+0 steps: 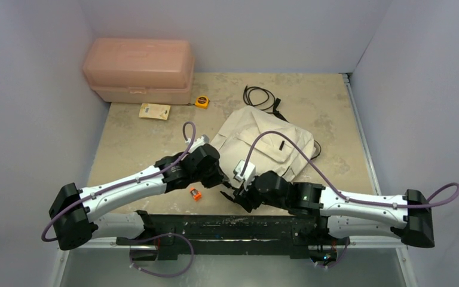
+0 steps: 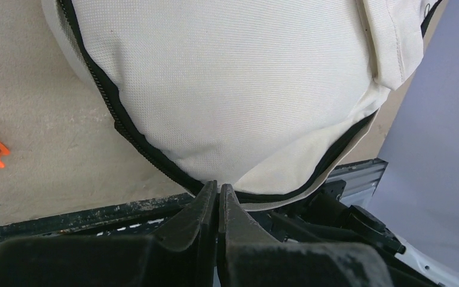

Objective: Pack the student bag
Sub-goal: Zip the student bag at the center of the board.

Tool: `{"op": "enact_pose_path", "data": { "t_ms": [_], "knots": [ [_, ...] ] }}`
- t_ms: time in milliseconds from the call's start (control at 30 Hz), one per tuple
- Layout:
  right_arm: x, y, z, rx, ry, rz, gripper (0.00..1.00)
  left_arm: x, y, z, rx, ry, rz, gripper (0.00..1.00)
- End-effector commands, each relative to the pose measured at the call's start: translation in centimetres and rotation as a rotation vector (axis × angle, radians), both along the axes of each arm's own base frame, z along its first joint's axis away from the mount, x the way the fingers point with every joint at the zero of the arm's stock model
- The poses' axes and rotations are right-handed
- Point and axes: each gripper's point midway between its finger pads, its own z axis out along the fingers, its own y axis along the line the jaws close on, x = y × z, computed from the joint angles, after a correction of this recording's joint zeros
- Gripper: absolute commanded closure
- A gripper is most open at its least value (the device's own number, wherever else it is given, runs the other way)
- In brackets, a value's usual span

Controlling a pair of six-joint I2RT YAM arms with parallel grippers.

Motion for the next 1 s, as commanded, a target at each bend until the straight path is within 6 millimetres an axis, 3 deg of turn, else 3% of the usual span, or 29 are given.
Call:
{"op": "enact_pose_path", "data": {
  "t_ms": [0, 167, 267, 400, 500, 833, 967],
  "knots": [
    [1.6, 2.9, 1.7, 0.074, -0.235, 0.022, 0.45, 0.0, -0.6, 0.2, -0.045, 0.002, 0.001, 1.0],
    [2.7, 2.2, 0.0, -0.024, -0.328, -0.104, 0.5, -0.2, -0.6, -0.2, -0.055, 0.018, 0.01, 1.0],
    [3.7, 1.5, -0.2, -0.069, -0.379, -0.189, 0.68, -0.1, -0.3, -0.4, -0.056, 0.022, 0.021, 1.0],
    [4.5, 1.1, -0.7, -0.135, -0.395, -0.246, 0.76, 0.1, 0.3, -0.4, -0.059, 0.029, 0.038, 1.0],
    [3.8, 1.4, -1.4, -0.157, -0.381, -0.204, 0.67, 0.5, 0.7, -0.4, -0.066, 0.027, 0.053, 1.0],
    [1.4, 2.9, -1.1, -0.08, -0.33, -0.018, 0.45, 0.8, 1.5, 0.3, -0.068, 0.017, 0.06, 1.0],
    [1.7, 2.9, -1.5, -0.121, -0.352, -0.012, 0.4, 0.6, 1.8, 0.4, -0.066, 0.018, 0.066, 1.0]
  ]
}}
